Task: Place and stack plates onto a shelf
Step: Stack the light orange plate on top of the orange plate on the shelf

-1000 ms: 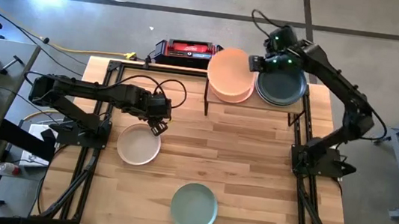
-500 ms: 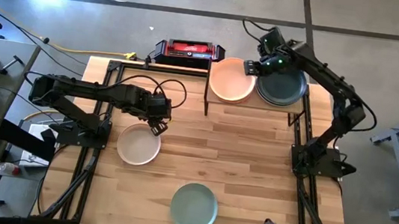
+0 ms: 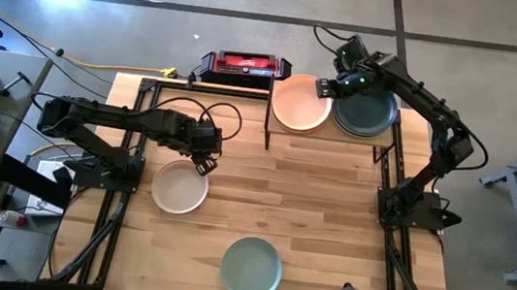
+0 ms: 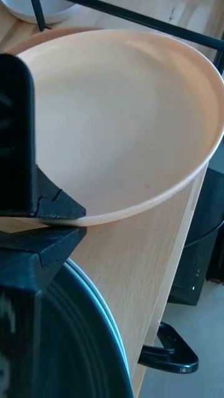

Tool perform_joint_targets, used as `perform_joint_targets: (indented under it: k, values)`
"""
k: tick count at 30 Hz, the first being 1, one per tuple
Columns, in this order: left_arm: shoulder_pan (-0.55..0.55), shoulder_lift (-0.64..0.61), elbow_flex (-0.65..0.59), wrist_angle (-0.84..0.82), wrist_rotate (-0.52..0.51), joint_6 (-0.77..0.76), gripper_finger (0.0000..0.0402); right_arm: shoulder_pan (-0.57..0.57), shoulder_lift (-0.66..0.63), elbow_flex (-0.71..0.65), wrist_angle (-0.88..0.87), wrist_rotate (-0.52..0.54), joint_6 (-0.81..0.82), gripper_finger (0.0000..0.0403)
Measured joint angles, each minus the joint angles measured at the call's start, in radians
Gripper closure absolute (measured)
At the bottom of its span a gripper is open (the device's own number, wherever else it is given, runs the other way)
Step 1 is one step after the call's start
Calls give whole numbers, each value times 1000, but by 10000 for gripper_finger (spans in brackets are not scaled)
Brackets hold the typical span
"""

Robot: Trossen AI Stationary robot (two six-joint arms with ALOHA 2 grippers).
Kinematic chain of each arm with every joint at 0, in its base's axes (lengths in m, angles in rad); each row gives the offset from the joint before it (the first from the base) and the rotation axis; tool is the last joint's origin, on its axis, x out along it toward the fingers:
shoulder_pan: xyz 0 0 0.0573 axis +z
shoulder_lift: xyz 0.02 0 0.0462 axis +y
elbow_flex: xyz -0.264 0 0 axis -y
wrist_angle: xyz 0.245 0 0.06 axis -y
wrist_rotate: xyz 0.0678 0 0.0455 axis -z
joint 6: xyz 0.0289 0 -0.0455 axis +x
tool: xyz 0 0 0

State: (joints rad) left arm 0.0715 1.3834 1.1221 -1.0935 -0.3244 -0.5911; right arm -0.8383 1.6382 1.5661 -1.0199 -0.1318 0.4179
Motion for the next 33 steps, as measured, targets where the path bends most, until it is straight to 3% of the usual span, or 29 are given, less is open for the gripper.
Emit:
perform_joint_targets:
  k: [12,17,33]
  values:
    - [0,0,0,0,0,0,267,1,0,0,0,-4,27,402]
    - [0,0,0,0,0,0,267,0,0,0,0,-85,28,402]
    - [0,0,0,0,-1,0,267,0,-1,0,0,-78,81,402]
